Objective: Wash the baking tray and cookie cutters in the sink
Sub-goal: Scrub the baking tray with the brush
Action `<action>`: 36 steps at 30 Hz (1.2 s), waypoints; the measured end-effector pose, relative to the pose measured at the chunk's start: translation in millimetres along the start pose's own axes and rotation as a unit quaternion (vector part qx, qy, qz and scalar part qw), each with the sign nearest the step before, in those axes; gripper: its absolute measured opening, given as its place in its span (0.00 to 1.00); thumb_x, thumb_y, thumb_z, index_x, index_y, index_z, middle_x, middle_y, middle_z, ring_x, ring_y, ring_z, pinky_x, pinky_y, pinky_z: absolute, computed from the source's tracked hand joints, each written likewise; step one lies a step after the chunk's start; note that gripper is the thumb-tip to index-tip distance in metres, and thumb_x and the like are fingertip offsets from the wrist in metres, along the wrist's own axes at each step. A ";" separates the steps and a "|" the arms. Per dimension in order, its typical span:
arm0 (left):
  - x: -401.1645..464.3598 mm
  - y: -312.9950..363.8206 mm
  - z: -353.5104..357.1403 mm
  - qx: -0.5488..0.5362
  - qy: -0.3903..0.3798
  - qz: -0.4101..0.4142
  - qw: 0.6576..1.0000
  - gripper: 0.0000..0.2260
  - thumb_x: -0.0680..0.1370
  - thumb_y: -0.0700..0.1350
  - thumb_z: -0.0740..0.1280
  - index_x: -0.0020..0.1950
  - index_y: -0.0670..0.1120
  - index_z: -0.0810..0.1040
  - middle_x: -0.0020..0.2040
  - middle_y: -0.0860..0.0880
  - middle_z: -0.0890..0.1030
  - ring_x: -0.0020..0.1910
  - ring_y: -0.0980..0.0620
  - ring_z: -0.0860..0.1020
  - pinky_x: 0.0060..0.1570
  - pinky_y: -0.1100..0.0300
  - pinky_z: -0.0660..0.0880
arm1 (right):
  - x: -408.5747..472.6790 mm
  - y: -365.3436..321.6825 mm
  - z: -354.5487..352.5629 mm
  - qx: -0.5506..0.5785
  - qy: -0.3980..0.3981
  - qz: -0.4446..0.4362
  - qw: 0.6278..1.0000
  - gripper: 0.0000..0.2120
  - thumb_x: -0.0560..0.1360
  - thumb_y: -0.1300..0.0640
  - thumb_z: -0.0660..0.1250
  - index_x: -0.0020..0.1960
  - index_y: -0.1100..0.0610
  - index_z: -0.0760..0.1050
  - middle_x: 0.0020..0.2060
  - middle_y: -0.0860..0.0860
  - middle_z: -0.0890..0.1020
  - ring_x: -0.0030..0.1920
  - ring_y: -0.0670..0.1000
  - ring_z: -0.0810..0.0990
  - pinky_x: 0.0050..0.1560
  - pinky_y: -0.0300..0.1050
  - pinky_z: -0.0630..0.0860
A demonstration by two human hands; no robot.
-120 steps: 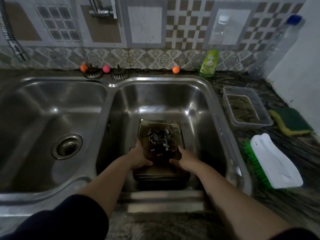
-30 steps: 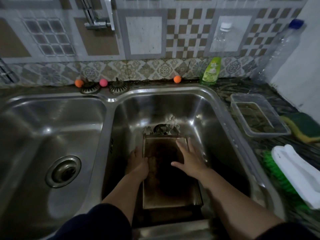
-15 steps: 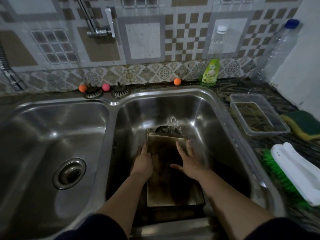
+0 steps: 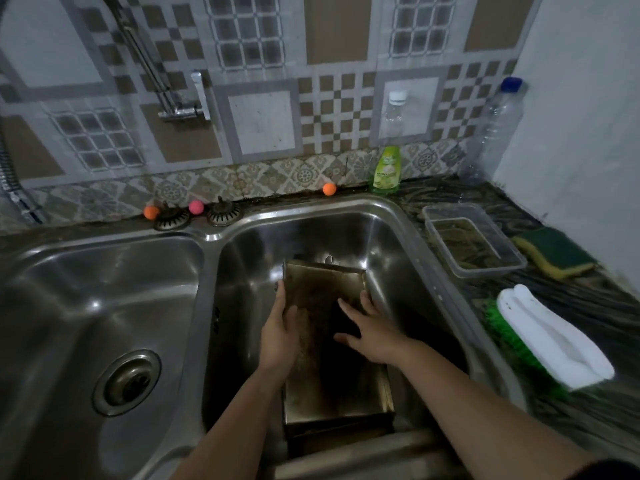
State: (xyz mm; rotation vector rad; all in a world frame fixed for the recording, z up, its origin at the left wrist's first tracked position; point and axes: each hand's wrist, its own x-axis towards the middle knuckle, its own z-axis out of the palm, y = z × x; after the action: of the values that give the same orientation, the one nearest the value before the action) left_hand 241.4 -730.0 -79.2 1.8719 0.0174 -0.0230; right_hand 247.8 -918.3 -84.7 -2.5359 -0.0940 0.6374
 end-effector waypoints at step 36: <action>20.4 110.6 21.5 -0.106 0.066 0.127 0.984 0.23 0.84 0.44 0.53 0.78 0.55 0.54 0.74 0.51 0.65 0.71 0.54 0.64 0.68 0.56 0.61 | -114.1 45.0 -167.8 -0.161 0.328 0.129 0.922 0.26 0.75 0.38 0.63 0.72 0.40 0.64 0.62 0.54 0.74 0.59 0.56 0.75 0.52 0.49 0.75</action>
State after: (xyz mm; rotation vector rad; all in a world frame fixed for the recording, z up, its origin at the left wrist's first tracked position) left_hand 264.3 -783.4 19.5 1.6483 -0.1236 0.2698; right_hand 220.9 -1057.2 67.5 -2.9687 0.4083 -0.1877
